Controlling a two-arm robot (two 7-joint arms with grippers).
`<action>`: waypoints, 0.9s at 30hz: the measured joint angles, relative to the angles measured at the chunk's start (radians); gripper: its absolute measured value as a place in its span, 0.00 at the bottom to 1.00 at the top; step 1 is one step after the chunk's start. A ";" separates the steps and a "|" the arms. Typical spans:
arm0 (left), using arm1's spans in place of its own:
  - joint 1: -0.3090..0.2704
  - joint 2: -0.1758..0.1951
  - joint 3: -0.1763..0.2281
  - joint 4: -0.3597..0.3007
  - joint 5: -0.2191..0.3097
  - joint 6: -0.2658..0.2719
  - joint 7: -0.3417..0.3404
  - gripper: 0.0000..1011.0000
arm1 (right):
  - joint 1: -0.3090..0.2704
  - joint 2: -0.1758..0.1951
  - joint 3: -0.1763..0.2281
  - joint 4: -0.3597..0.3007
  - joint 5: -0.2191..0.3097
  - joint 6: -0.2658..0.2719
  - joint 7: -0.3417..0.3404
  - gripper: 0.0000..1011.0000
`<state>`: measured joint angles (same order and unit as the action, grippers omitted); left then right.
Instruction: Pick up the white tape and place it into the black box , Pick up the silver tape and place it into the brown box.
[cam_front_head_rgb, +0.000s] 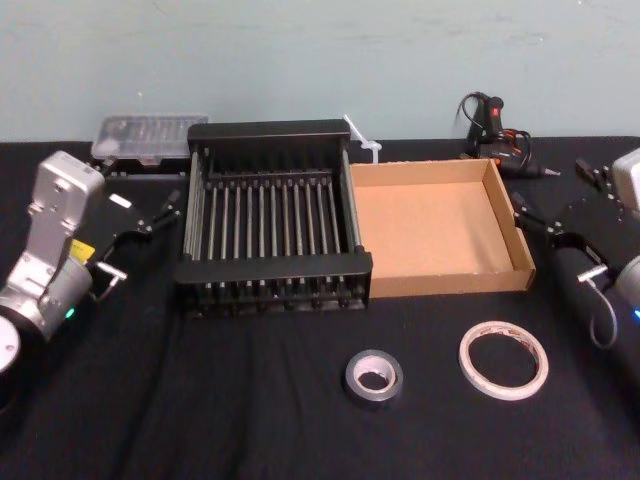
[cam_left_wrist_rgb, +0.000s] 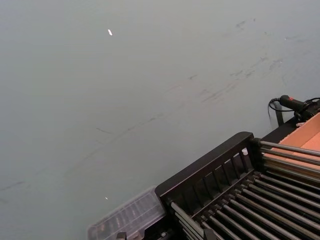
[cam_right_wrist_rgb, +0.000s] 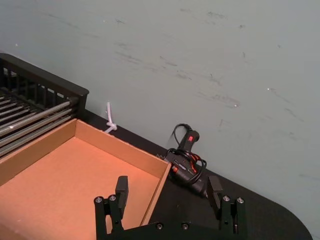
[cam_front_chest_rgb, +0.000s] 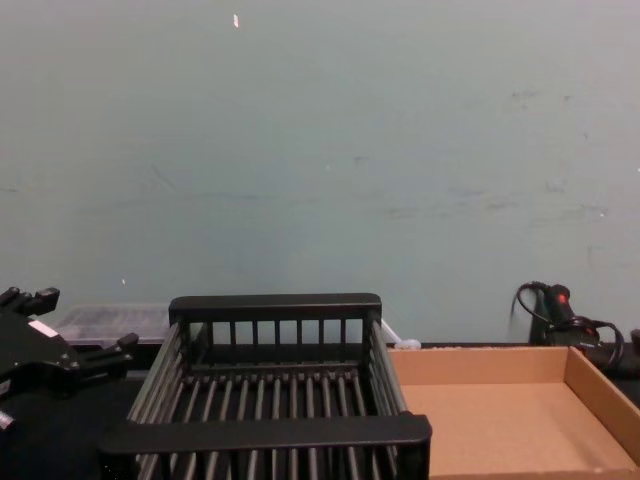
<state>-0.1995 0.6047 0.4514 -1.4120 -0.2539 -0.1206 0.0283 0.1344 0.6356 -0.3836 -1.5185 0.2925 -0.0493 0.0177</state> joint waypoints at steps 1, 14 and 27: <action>0.000 0.000 0.000 0.000 0.000 0.000 0.000 0.99 | -0.008 0.004 0.005 -0.011 0.005 0.006 0.003 0.99; 0.000 0.000 0.000 0.000 0.000 0.000 0.000 0.99 | -0.178 0.098 0.105 -0.189 0.095 0.097 0.081 0.99; 0.000 0.000 0.000 0.000 0.000 0.000 0.000 0.99 | -0.288 0.138 0.159 -0.262 0.171 0.199 0.160 0.99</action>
<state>-0.1995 0.6047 0.4514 -1.4120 -0.2539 -0.1205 0.0283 -0.1538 0.7734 -0.2243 -1.7808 0.4635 0.1500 0.1778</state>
